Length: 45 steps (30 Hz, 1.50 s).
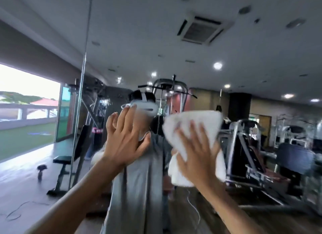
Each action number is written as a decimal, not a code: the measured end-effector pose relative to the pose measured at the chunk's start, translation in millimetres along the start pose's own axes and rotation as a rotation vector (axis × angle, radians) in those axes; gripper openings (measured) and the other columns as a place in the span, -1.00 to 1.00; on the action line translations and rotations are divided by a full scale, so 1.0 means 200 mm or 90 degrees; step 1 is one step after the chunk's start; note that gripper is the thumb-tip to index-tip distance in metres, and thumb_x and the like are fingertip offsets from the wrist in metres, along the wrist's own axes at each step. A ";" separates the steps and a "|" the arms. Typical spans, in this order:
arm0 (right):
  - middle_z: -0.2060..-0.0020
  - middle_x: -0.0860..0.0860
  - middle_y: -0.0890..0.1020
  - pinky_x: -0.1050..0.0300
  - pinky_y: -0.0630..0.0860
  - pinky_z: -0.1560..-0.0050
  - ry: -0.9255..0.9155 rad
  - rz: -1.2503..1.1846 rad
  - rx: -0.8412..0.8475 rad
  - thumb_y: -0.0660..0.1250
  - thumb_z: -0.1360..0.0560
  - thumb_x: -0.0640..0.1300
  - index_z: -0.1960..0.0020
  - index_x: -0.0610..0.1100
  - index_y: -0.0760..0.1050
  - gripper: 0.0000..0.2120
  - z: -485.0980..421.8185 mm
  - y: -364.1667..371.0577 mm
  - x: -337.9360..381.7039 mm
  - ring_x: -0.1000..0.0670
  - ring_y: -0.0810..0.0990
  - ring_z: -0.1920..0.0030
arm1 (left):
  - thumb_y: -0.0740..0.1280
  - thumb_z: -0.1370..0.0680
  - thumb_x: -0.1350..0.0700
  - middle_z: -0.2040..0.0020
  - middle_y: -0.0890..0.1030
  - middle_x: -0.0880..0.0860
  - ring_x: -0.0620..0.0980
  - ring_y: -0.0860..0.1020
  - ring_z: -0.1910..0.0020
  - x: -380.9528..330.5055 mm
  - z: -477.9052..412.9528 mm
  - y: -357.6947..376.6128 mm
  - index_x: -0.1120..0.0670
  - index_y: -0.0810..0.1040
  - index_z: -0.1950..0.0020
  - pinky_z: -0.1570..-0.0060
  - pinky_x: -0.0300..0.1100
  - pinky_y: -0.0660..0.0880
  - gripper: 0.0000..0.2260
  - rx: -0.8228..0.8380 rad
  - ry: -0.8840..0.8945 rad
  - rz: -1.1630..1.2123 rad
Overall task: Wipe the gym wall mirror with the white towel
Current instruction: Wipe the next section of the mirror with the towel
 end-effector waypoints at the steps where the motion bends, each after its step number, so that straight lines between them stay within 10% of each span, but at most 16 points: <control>1: -0.63 -0.01 0.06 -0.25 0.20 -0.28 -0.166 0.030 0.010 0.24 -0.40 0.16 -0.51 0.10 0.27 -0.31 0.05 0.02 0.06 -0.11 0.08 -0.59 | 0.09 -0.57 -0.21 -0.53 0.33 0.25 0.17 0.24 -0.49 0.01 -0.07 -0.02 0.12 0.41 -0.50 -0.46 0.12 -0.04 -0.39 -0.001 0.007 -0.005; 5: -0.63 0.08 0.03 -0.30 0.14 -0.37 -0.423 0.090 0.079 0.28 -0.36 0.19 -0.56 0.22 0.16 -0.22 0.10 0.02 -0.24 -0.05 0.03 -0.61 | 0.05 -0.59 -0.23 -0.61 0.16 0.20 0.18 0.19 -0.55 0.12 -0.24 -0.08 0.00 0.29 -0.59 -0.49 0.09 -0.19 -0.39 0.014 0.052 -0.052; 12: -0.61 0.06 0.09 -0.37 0.17 -0.36 0.204 -0.015 -0.044 0.09 -0.49 0.12 -0.56 0.13 0.20 -0.37 -0.75 -0.19 -0.54 -0.04 0.05 -0.60 | 0.08 -0.55 -0.22 -0.53 0.29 0.26 0.24 0.32 -0.36 0.14 -0.55 -0.14 0.04 0.42 -0.47 -0.28 0.24 0.22 -0.42 -0.003 0.034 -0.040; 17: -0.61 0.03 0.13 -0.27 0.25 -0.31 -0.395 0.092 0.035 0.18 -0.47 0.16 -0.55 0.17 0.23 -0.36 -0.67 -0.11 -0.26 -0.08 0.08 -0.60 | 0.08 -0.54 -0.25 -0.51 0.32 0.27 0.27 0.36 -0.42 0.15 -0.76 -0.18 0.04 0.42 -0.43 -0.30 0.19 0.15 -0.43 -0.054 0.058 -0.049; 19: -0.60 0.04 0.16 -0.24 0.28 -0.29 -0.464 0.115 0.054 0.23 -0.42 0.13 -0.54 0.20 0.23 -0.32 -0.64 -0.14 -0.45 -0.05 0.13 -0.59 | 0.04 -0.55 -0.29 -0.58 0.21 0.28 0.27 0.22 -0.54 0.19 -0.81 -0.19 0.02 0.32 -0.50 -0.39 0.20 0.10 -0.38 -0.054 0.058 -0.046; 28: -0.62 -0.01 0.08 -0.40 0.09 -0.41 0.322 0.013 -0.080 0.15 -0.58 0.09 -0.59 0.06 0.15 -0.41 -1.34 -0.27 -0.73 -0.12 0.03 -0.59 | -0.06 -0.59 -0.32 -0.63 -0.01 0.22 0.16 -0.07 -0.62 0.21 -0.83 -0.16 -0.02 0.16 -0.63 -0.54 0.08 -0.09 -0.33 -0.069 0.031 -0.019; 37: -0.58 0.07 0.20 -0.28 0.21 -0.34 -0.426 0.071 0.005 0.17 -0.45 0.16 -0.50 0.22 0.22 -0.39 -1.23 -0.22 -0.36 -0.04 0.20 -0.57 | 0.00 -0.59 -0.29 -0.63 0.02 0.21 0.15 -0.03 -0.63 0.22 -0.82 -0.16 -0.01 0.19 -0.62 -0.55 0.10 -0.04 -0.35 -0.081 0.036 -0.020; 42: -0.60 0.08 0.16 -0.31 0.18 -0.39 0.068 0.030 -0.070 0.02 -0.46 0.15 -0.53 0.20 0.21 -0.38 -1.59 -0.31 -0.60 -0.04 0.12 -0.57 | -0.01 -0.59 -0.29 -0.62 0.09 0.22 0.17 0.03 -0.62 0.20 -0.81 -0.18 -0.01 0.23 -0.61 -0.55 0.00 -0.12 -0.36 -0.096 0.034 -0.018; 45: -0.61 0.04 0.13 -0.32 0.09 -0.41 0.130 0.025 -0.081 -0.02 -0.48 0.15 -0.56 0.14 0.19 -0.37 -1.64 -0.28 -0.40 -0.07 0.08 -0.58 | -0.09 -0.61 -0.33 -0.63 0.05 0.18 0.11 -0.03 -0.63 0.22 -0.80 -0.18 -0.05 0.18 -0.62 -0.56 -0.05 -0.19 -0.35 -0.079 0.033 -0.009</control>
Point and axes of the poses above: each hand's wrist, its own z-axis away from the middle knuckle, its own y-axis out of the palm, x = y × z, the point moved 8 cm from there along -z, towards the middle knuckle
